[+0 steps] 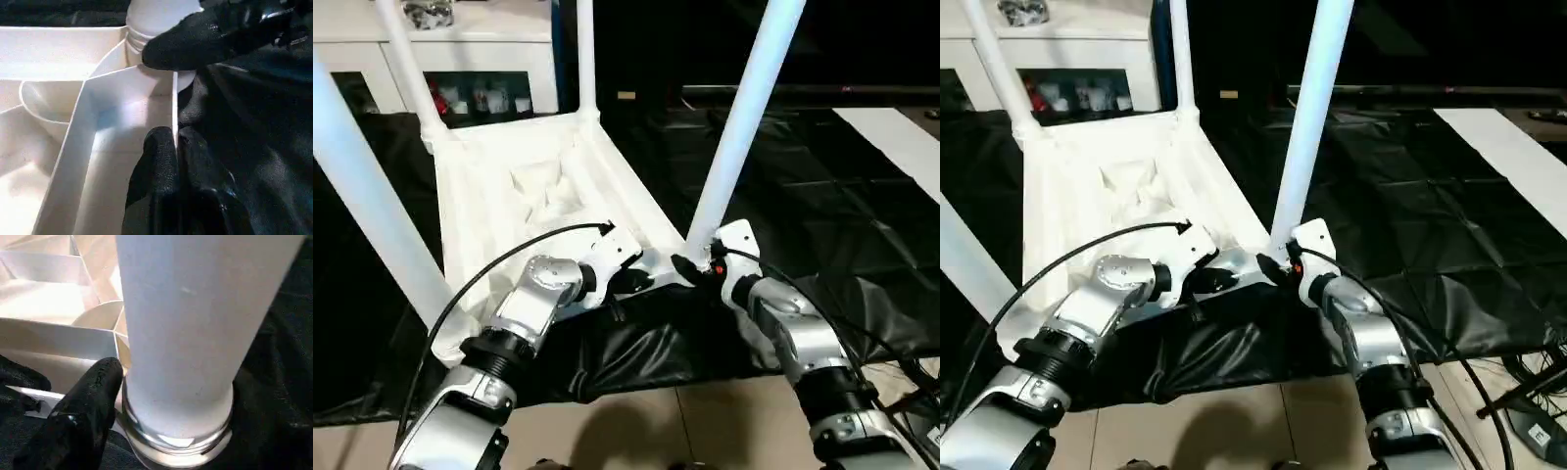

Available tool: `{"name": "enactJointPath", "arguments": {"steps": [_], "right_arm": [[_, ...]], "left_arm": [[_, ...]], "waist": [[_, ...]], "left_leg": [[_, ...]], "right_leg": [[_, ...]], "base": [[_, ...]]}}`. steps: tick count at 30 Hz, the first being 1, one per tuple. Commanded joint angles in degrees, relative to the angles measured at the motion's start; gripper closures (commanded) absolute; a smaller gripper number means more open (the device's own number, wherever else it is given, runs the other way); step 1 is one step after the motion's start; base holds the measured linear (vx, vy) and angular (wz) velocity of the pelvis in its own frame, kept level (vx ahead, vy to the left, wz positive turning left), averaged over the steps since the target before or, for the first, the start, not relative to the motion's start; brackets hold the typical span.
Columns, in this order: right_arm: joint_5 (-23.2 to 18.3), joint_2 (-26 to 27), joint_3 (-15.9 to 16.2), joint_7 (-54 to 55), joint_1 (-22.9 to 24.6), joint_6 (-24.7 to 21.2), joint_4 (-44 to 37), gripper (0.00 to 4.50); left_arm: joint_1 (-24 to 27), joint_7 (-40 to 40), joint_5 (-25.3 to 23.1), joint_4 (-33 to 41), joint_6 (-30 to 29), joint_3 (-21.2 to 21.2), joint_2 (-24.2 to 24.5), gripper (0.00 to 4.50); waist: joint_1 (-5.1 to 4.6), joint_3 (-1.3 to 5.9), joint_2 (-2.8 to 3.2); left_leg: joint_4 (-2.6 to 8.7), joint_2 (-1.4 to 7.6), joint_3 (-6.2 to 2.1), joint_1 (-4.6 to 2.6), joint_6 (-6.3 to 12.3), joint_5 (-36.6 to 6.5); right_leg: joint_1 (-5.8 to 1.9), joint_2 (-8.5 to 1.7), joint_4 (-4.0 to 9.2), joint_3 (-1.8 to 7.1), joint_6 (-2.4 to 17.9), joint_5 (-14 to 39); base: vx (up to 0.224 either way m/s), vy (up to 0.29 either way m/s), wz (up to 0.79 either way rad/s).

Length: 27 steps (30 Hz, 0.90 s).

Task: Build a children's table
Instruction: Rotate leg to tighten

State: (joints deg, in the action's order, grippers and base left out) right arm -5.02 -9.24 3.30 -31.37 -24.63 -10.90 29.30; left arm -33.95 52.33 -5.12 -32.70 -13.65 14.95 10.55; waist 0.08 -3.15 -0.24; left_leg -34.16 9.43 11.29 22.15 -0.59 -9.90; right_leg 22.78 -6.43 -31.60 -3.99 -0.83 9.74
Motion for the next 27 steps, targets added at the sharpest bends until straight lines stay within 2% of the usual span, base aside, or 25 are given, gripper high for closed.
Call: {"name": "enactJointPath", "arguments": {"steps": [1, 2, 3, 5, 8, 9, 10, 11, 12, 14, 18, 19, 21, 24, 27], "right_arm": [[-2.05, 0.31, 6.00, -9.94, -0.28, 1.07, -3.80, 0.79], [-2.15, -0.59, 6.13, -11.46, -0.15, 1.32, -3.98, 0.69], [-2.22, -1.05, 6.17, -12.28, -0.08, 1.43, -4.08, 0.52], [-2.49, -2.68, 6.33, -15.17, 0.15, 1.92, -4.38, 0.52], [-3.17, -6.88, 7.24, -23.06, 0.59, 2.69, -4.63, 0.52], [-3.13, -8.19, 7.72, -25.72, 0.68, 2.50, -4.52, 0.52], [-3.12, -8.29, 7.76, -25.94, 0.69, 2.48, -4.50, 0.52], [-2.99, -9.82, 8.34, -29.02, 0.74, 2.49, -4.27, 0.52], [-2.92, -10.50, 8.57, -30.38, 0.72, 2.67, -4.10, 0.52], [-3.01, -11.03, 8.79, -31.86, 0.68, 2.68, -4.13, 0.52], [-2.95, -12.71, 10.35, -35.76, 0.55, 2.78, -4.35, 0.52], [-3.37, -12.95, 10.54, -36.91, 0.42, 2.76, -4.38, 0.78], [-3.78, -13.09, 10.52, -38.16, 0.22, 2.60, -4.52, 0.89], [-3.92, -13.28, 10.84, -39.40, 0.16, 2.27, -4.83, 1.11], [-3.77, -13.27, 11.08, -40.54, 0.18, 2.24, -4.76, 1.37]], "left_arm": [[0.58, 5.37, 3.74, 2.82, 3.78, 2.29, -1.16, 4.50], [0.75, 6.60, 4.04, 3.16, 3.87, 2.35, -0.52, 4.50], [0.83, 7.28, 4.20, 3.33, 3.88, 2.38, -0.18, 4.50], [1.01, 9.32, 4.39, 3.69, 4.24, 2.59, 0.99, 4.50], [1.04, 13.83, 5.08, 3.75, 5.27, 2.44, 3.39, 4.50], [1.09, 15.21, 5.41, 3.84, 5.39, 2.38, 3.98, 4.50], [1.10, 15.32, 5.44, 3.85, 5.39, 2.38, 4.03, 4.50], [1.21, 17.45, 6.06, 4.11, 5.22, 2.45, 4.81, 4.50], [1.27, 18.69, 6.46, 4.26, 5.00, 2.54, 5.22, 4.50], [1.31, 19.87, 6.61, 4.34, 5.04, 2.68, 5.73, 4.50], [1.29, 22.95, 6.84, 4.13, 5.33, 3.01, 7.43, 4.50], [1.28, 24.26, 7.11, 4.16, 5.05, 3.17, 8.04, 4.50], [1.30, 25.81, 7.28, 4.19, 4.82, 3.37, 8.75, 4.50], [1.36, 26.92, 7.29, 4.35, 4.66, 3.58, 9.33, 4.50], [1.27, 27.70, 7.25, 4.26, 4.70, 3.63, 9.70, 4.50]], "waist": [[-0.14, 3.15, -0.21], [0.00, 3.14, -0.23], [0.34, 3.19, -0.22], [0.62, 3.24, -0.46], [1.64, 3.39, -0.55], [1.94, 3.47, -0.85], [2.24, 3.47, -0.68], [2.33, 3.49, -0.69], [2.49, 3.52, -1.06], [2.63, 3.40, -1.12], [3.21, 3.72, -1.01], [3.39, 3.81, -0.98], [3.62, 3.90, -0.82], [3.74, 3.93, -0.75], [3.88, 3.85, -0.72]], "left_leg": [[6.04, 3.59, -3.18, -1.72, -3.75, -34.64], [5.99, 3.60, -3.04, -1.78, -3.54, -34.08], [5.78, 3.57, -2.60, -2.18, -3.10, -32.98], [5.67, 3.58, -2.19, -2.08, -2.27, -30.24], [5.41, 3.76, -1.72, -2.00, -0.72, -26.08], [5.46, 3.81, -1.59, -1.73, -0.15, -23.82], [5.41, 3.84, -1.46, -1.79, 0.15, -22.53], [5.37, 3.89, -1.41, -1.89, 0.19, -22.08], [5.22, 3.87, -1.27, -1.78, 0.68, -20.85], [5.07, 3.91, -1.05, -1.91, 1.03, -20.34], [5.01, 4.11, -0.98, -1.49, 1.57, -16.74], [4.90, 4.12, -0.91, -1.51, 1.72, -15.63], [4.75, 4.13, -0.80, -1.48, 2.14, -13.73], [4.68, 4.17, -0.72, -1.47, 2.42, -13.06], [4.79, 4.23, -0.71, -1.61, 1.84, -13.97]], "right_leg": [[-0.85, -3.00, 4.38, 1.45, 6.59, 30.12], [-0.72, -3.00, 4.32, 1.60, 7.11, 29.15], [-0.36, -2.98, 4.27, 1.92, 8.21, 27.46], [-0.30, -2.97, 3.98, 2.30, 9.72, 24.97], [-0.73, -3.15, 3.52, 2.62, 10.78, 22.72], [-1.00, -3.02, 3.28, 2.62, 11.10, 20.97], [-0.92, -2.93, 3.00, 2.67, 11.71, 19.56], [-0.91, -2.92, 2.92, 2.69, 11.96, 19.01], [-1.04, -2.94, 2.63, 2.75, 12.47, 18.23], [-0.77, -2.87, 2.60, 2.93, 12.84, 18.50], [-1.44, -2.84, 1.88, 2.71, 13.12, 16.38], [-1.49, -2.77, 1.64, 2.65, 13.48, 14.92], [-1.61, -2.68, 1.28, 2.58, 14.41, 12.40], [-1.73, -2.56, 1.11, 2.49, 15.10, 11.30], [-1.67, -2.56, 1.16, 2.48, 15.32, 12.18]], "base": [[0.000, 0.000, 0.00], [0.000, 0.000, 0.00], [0.000, 0.000, 0.00], [0.000, 0.000, 0.00], [0.000, 0.000, 0.00], [0.000, 0.000, 0.00], [0.000, 0.000, 0.00], [0.000, 0.000, 0.00], [0.000, 0.000, 0.00], [0.000, 0.000, 0.00], [0.000, 0.000, 0.00], [0.000, 0.000, 0.00], [0.000, 0.000, 0.00], [0.000, 0.000, 0.00], [0.000, 0.000, 0.00]]}}
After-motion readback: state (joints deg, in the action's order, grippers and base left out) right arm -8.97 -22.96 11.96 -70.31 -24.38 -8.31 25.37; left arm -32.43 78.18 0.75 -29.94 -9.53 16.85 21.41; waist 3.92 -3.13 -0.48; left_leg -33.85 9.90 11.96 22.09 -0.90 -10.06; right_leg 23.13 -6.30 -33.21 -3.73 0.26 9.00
